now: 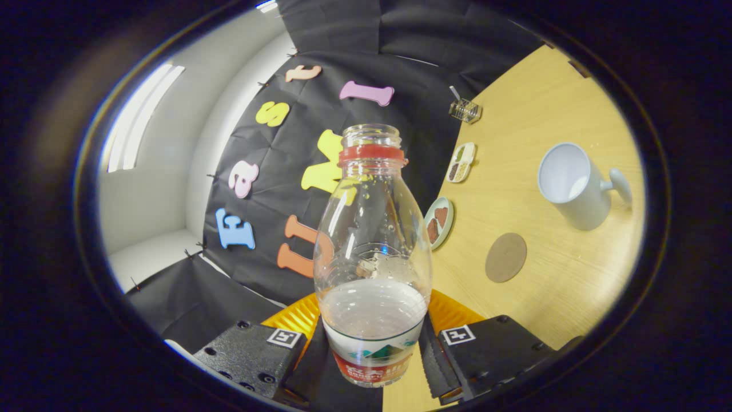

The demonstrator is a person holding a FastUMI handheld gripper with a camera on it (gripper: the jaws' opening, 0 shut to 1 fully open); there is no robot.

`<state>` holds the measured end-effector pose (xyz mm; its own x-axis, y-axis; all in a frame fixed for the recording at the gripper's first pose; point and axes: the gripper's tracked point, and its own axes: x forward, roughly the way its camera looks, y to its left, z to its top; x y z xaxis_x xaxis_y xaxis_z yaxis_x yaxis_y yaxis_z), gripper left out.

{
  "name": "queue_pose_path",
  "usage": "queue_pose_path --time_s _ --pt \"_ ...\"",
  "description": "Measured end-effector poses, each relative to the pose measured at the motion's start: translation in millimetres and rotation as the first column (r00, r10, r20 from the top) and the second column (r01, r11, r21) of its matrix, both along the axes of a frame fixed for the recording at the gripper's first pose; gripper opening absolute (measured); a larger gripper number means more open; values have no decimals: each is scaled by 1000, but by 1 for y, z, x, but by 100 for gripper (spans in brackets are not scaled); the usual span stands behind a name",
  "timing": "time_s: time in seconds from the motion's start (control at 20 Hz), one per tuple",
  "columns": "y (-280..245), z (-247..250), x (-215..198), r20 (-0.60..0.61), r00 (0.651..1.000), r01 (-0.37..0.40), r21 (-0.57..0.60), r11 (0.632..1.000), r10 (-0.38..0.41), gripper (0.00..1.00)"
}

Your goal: Take the bottle from table, then pour the juice into the cup, finally place the bottle on the coaster

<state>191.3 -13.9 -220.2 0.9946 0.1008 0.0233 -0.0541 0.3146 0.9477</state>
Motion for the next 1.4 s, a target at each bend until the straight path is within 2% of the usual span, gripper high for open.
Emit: queue_pose_path --time_s 0.3,0.65,1.15,1.4 --pt "-16 -5 2 -32 999 6 129 992 -2 74" --pt "-25 -14 6 -41 999 -7 272 962 19 74" --pt "-18 -11 5 -19 998 -52 334 941 61 74" --pt "-19 -8 4 -29 997 -51 397 916 69 74"
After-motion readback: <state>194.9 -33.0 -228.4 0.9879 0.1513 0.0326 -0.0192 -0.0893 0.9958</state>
